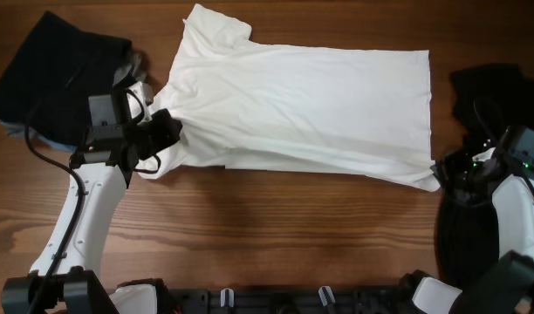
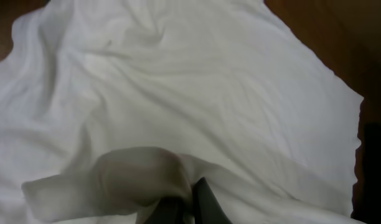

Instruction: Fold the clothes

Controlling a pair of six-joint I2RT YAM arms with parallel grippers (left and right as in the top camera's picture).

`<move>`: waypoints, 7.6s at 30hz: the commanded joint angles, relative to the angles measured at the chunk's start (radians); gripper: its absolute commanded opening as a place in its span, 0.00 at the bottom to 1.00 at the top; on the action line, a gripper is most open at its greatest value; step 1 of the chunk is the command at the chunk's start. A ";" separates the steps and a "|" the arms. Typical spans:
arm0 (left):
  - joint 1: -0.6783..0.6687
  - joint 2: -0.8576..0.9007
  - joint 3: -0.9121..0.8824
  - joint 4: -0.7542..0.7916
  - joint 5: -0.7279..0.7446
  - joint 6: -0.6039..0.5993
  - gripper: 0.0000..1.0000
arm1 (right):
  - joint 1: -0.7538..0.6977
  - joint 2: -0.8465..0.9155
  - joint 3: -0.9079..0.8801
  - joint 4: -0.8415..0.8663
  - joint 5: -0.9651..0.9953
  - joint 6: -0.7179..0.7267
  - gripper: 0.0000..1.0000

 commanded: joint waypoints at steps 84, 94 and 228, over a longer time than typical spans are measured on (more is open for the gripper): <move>-0.034 0.005 0.016 -0.129 -0.224 0.012 0.06 | 0.125 0.061 0.067 0.185 -0.111 -0.027 0.18; -0.031 0.005 0.016 -0.082 -0.224 0.065 0.66 | 0.124 0.061 0.067 0.218 0.008 -0.062 0.74; -0.176 0.268 0.106 -0.433 -0.100 0.266 0.59 | -0.025 0.042 0.216 -0.272 -0.043 -0.292 0.64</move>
